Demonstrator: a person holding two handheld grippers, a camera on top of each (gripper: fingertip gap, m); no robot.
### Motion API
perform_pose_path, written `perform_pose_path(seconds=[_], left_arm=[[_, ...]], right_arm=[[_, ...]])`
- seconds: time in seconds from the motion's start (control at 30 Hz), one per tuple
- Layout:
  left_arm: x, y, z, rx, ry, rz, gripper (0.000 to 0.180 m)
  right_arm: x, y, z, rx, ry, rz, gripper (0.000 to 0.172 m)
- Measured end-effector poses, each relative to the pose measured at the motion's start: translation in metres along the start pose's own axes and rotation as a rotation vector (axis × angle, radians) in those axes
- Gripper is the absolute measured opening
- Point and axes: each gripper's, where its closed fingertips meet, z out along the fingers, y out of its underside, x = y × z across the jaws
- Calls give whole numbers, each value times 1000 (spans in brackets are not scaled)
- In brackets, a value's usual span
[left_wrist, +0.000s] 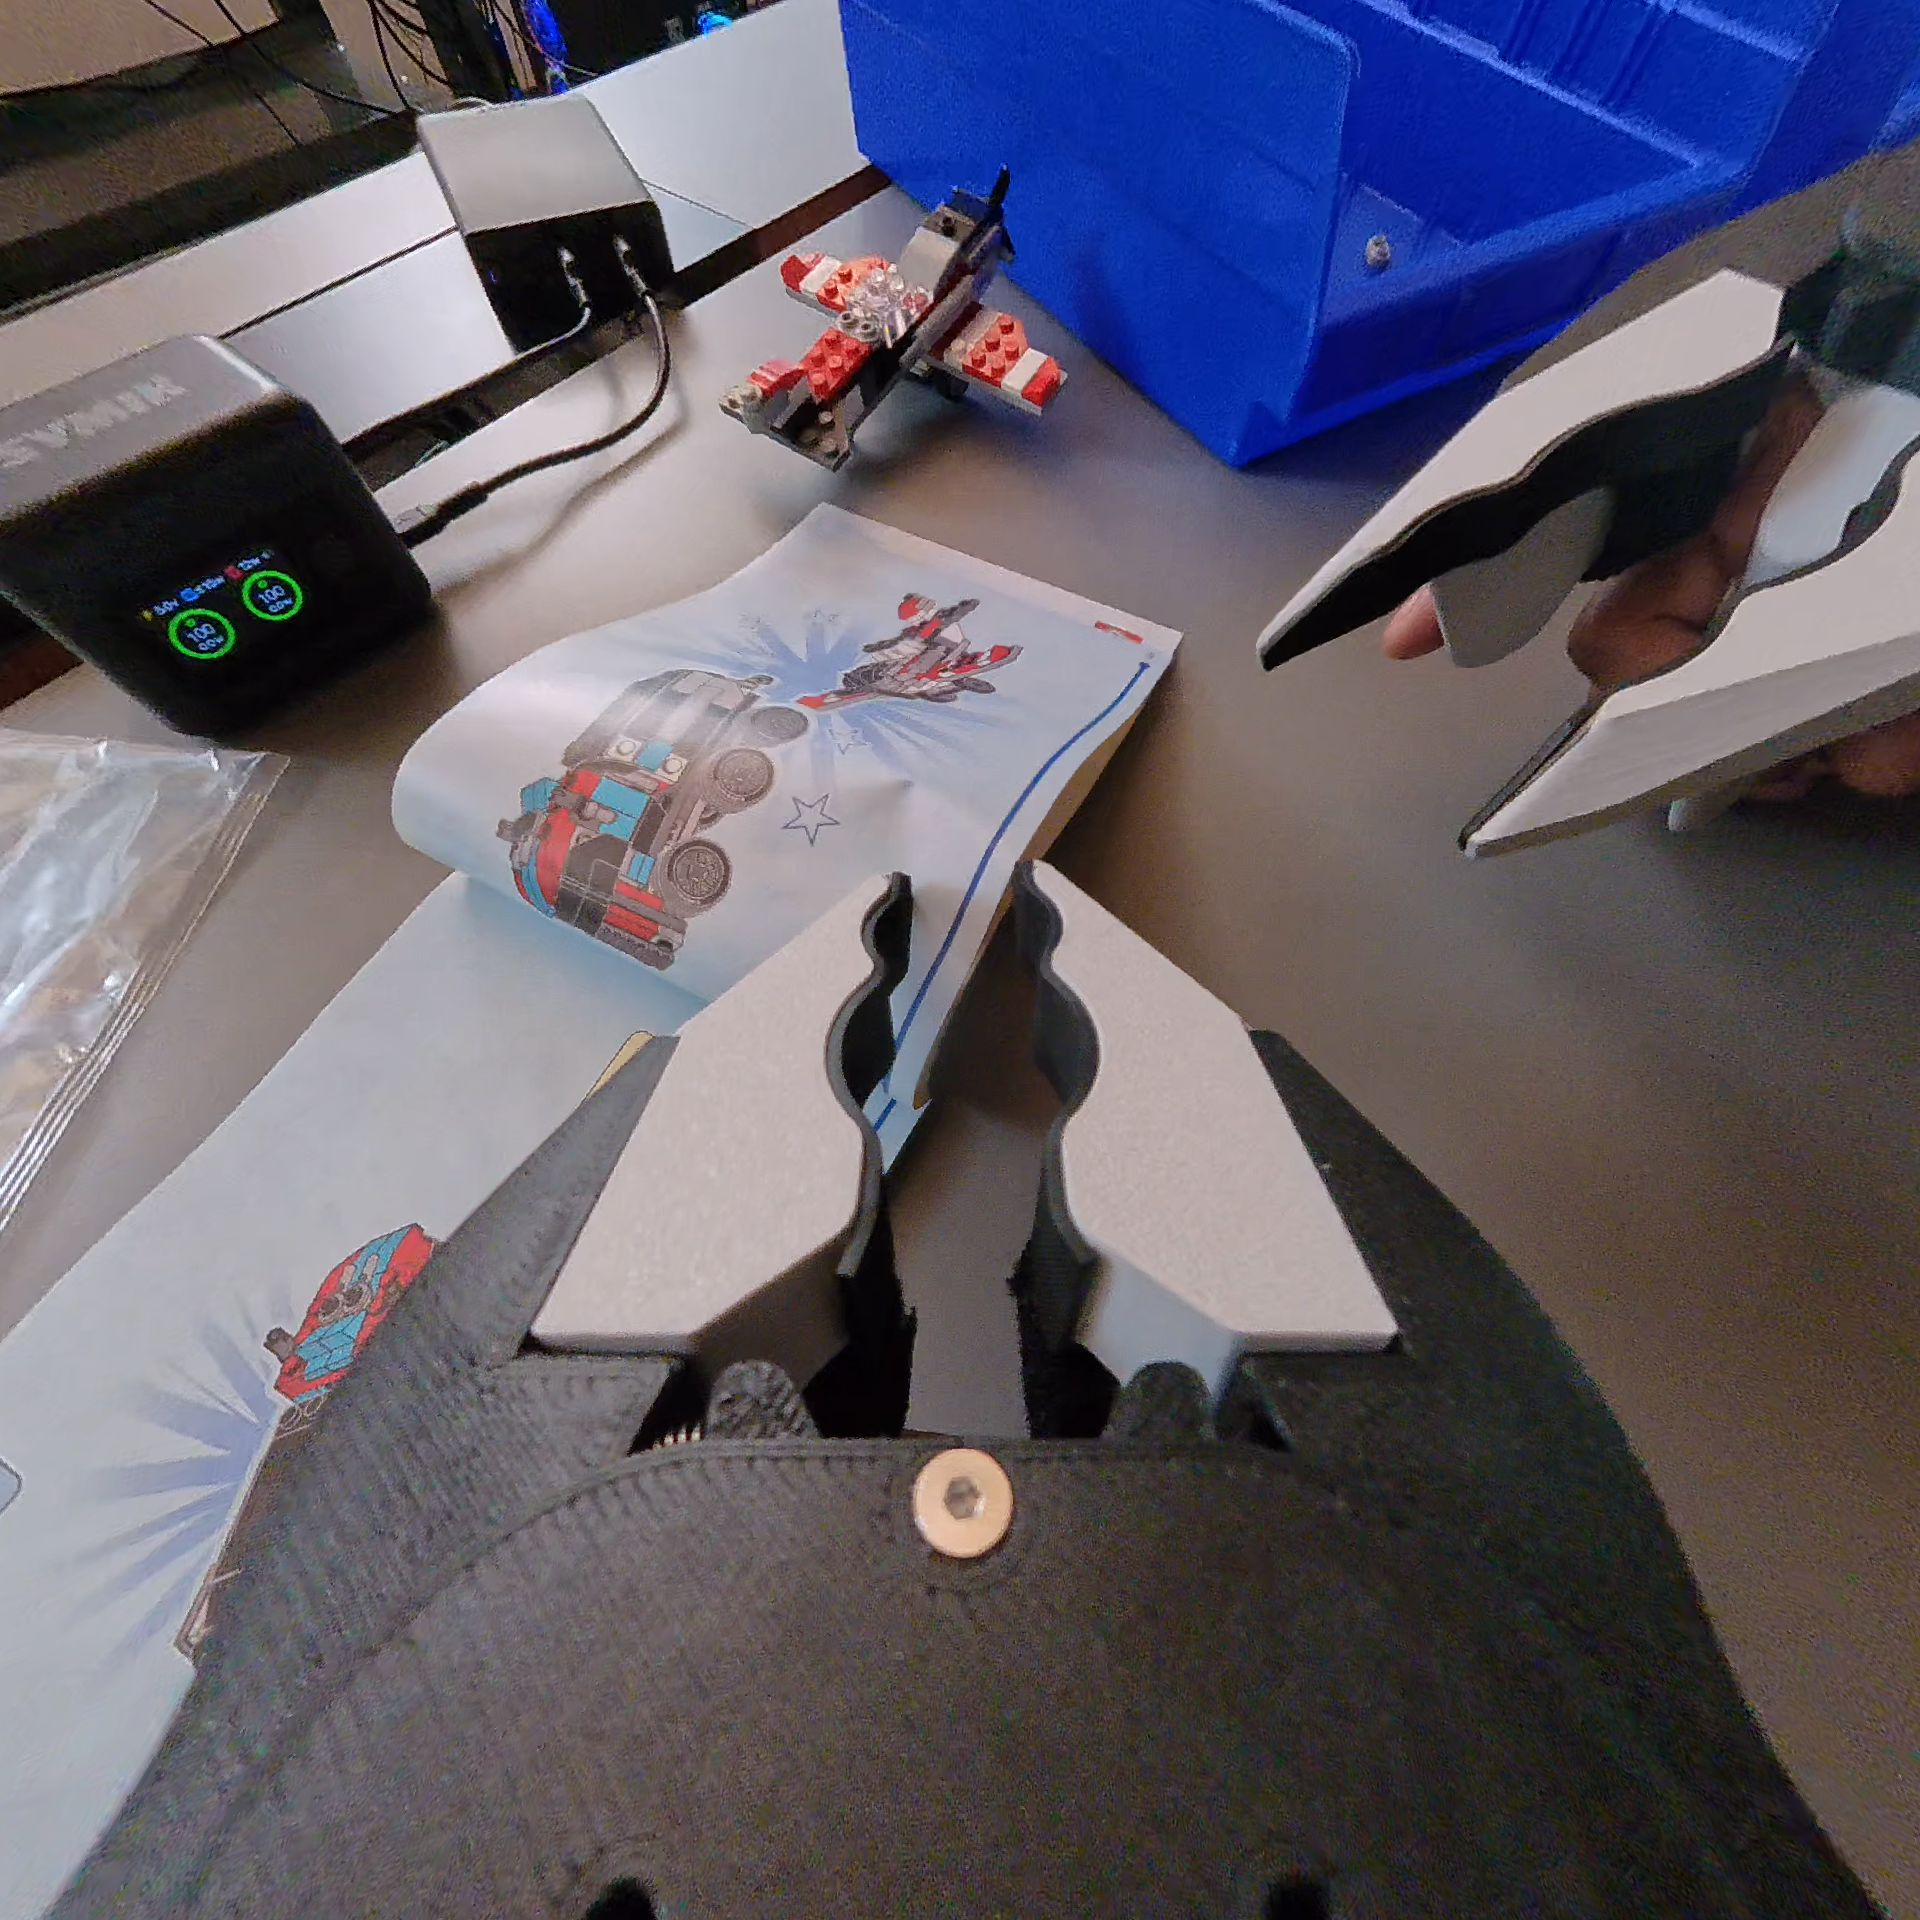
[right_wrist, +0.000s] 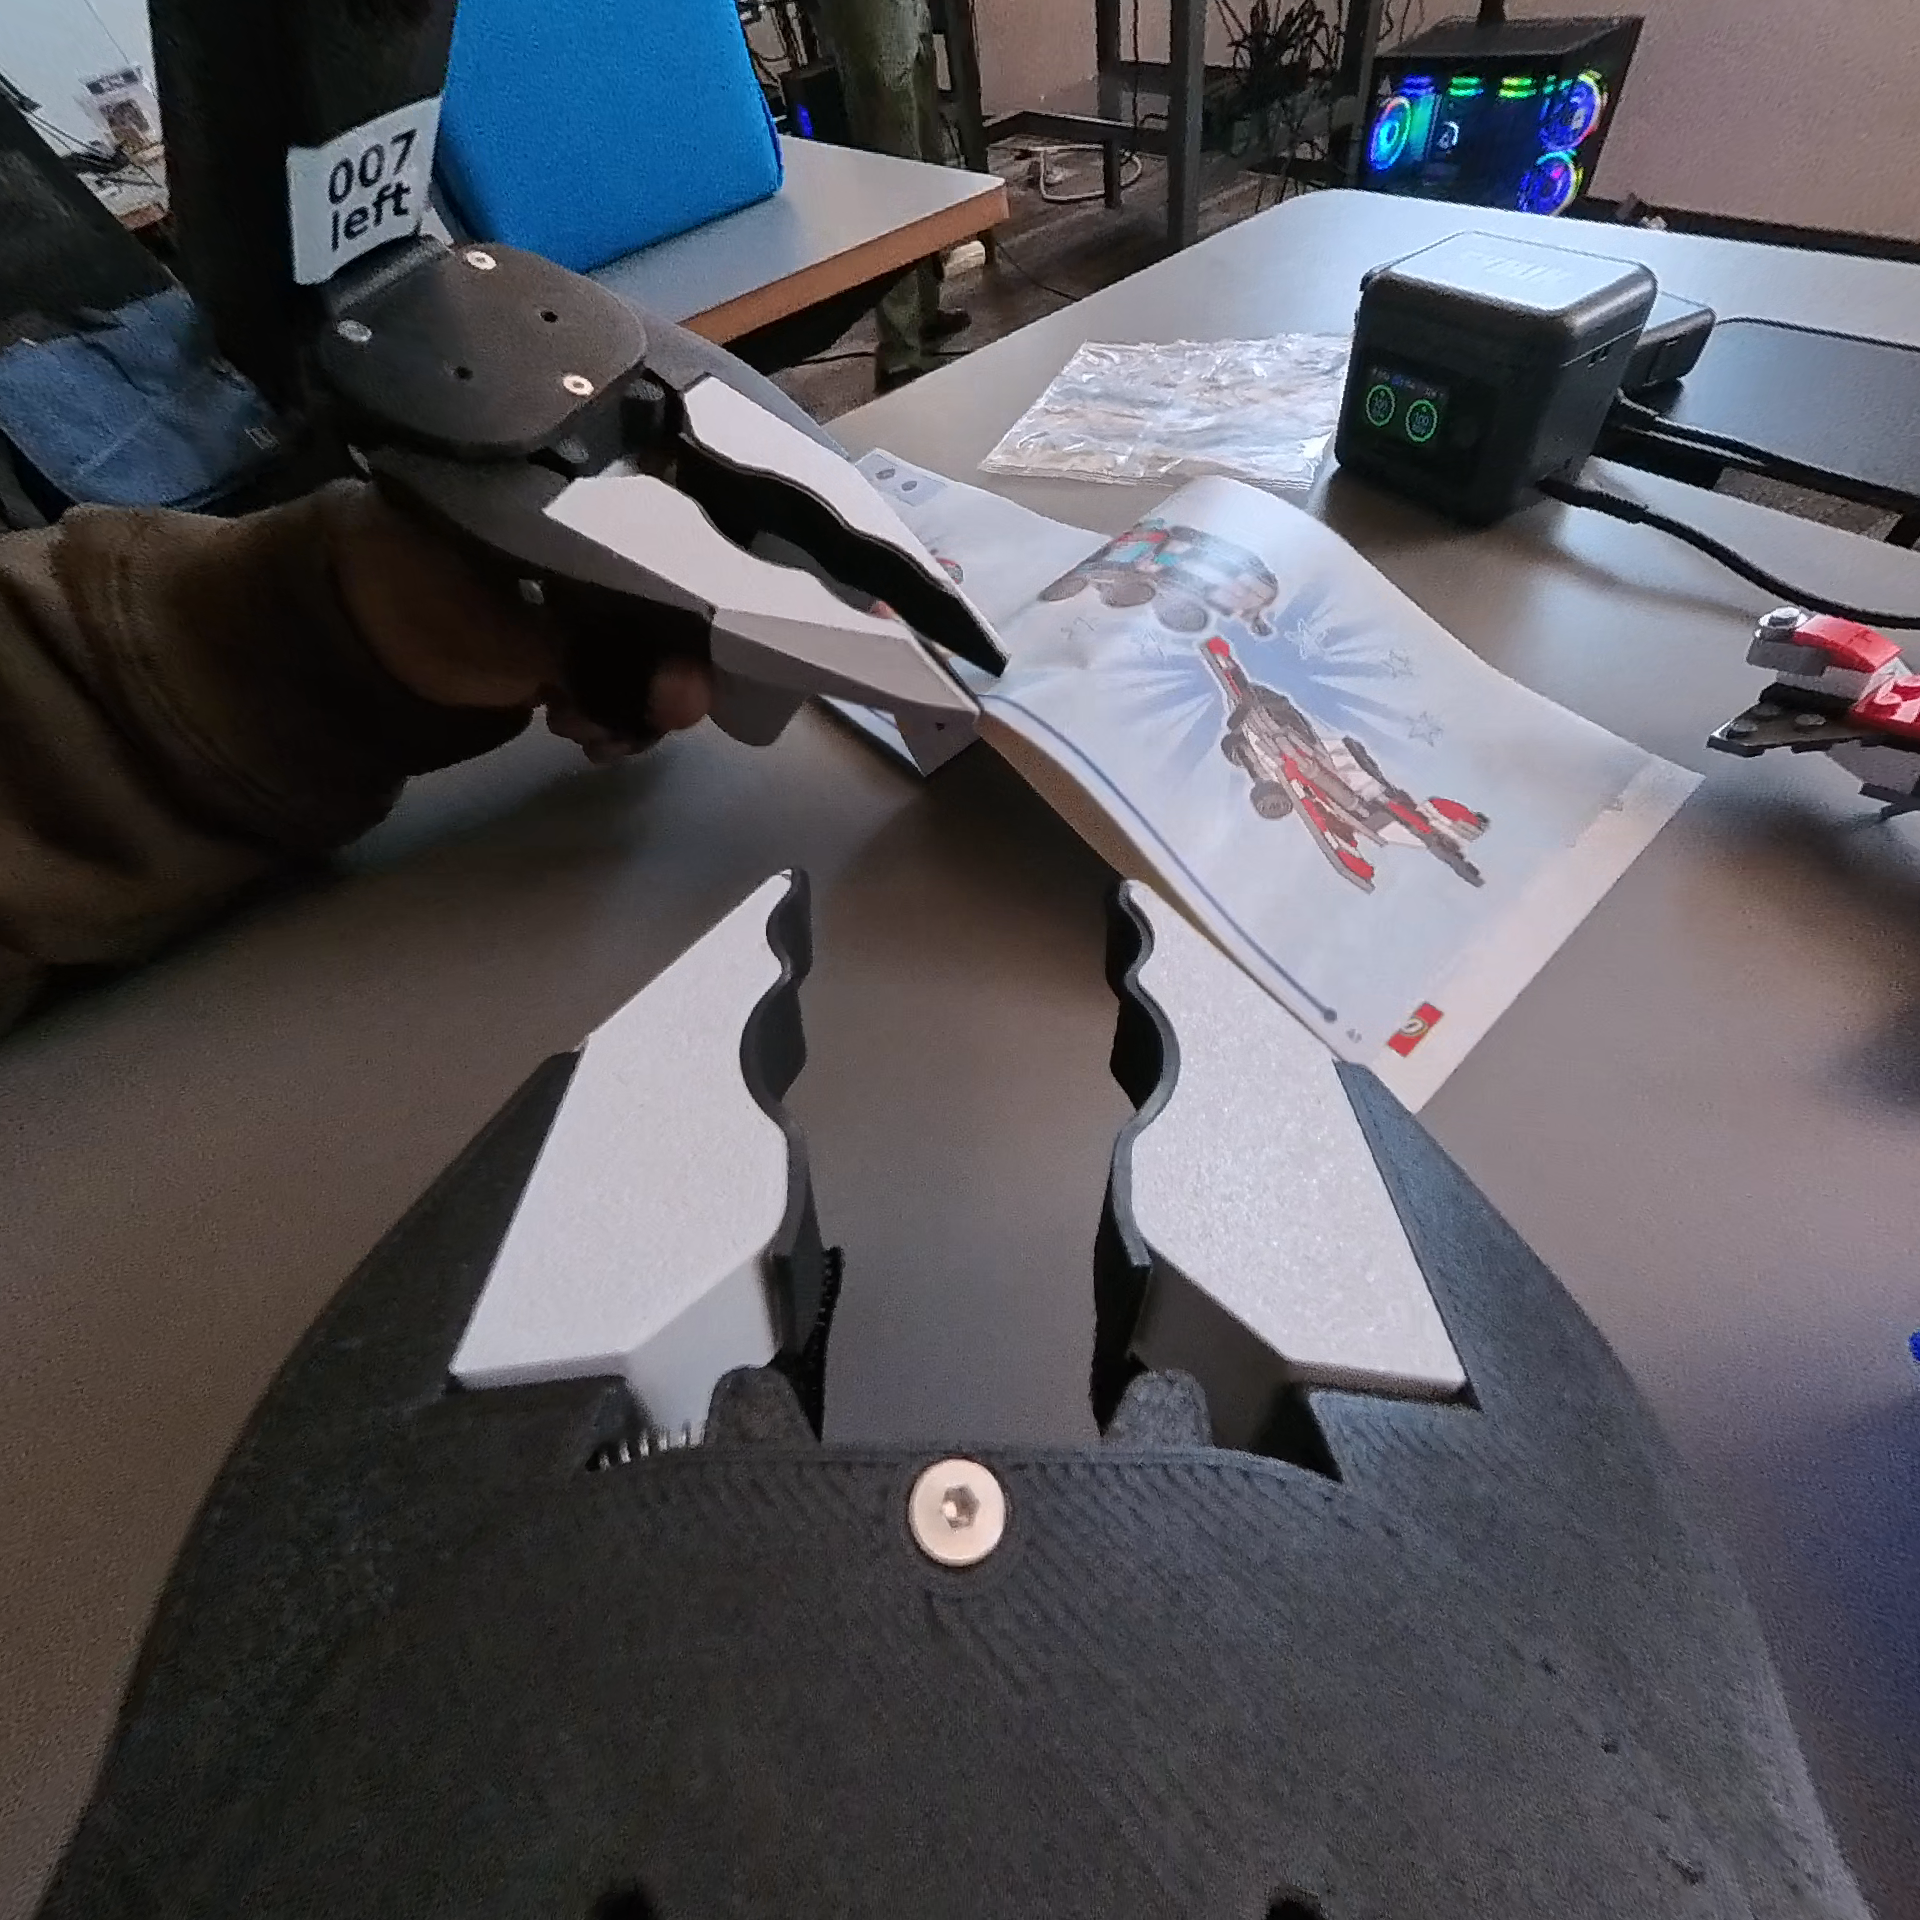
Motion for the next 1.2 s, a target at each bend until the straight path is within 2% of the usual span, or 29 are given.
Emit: perform_pose_path(seconds=[0.27,0.5,0.63,0.73,0.9,1.07,1.2], left_arm=[[-13,-8,-11,34,-50,-68,20],[-41,0,-30,-21,-210,-105,23],[-56,9,-48,-38,-253,-172,30],[-64,18,-58,-75,-247,-232,45],[-78,36,-70,-120,-244,-330,57],[-92,32,-82,-51,-264,-429,52],[-98,24,-90,52,-231,-542,37]], right_arm=[[2,0,0,3,12,5,57],[4,-1,-2,11,25,8,57],[4,-1,-2,10,30,10,57],[5,-1,-2,8,31,12,57],[5,-1,-2,8,29,19,57],[6,-1,-2,10,26,26,57],[6,-1,-2,11,24,29,56]])
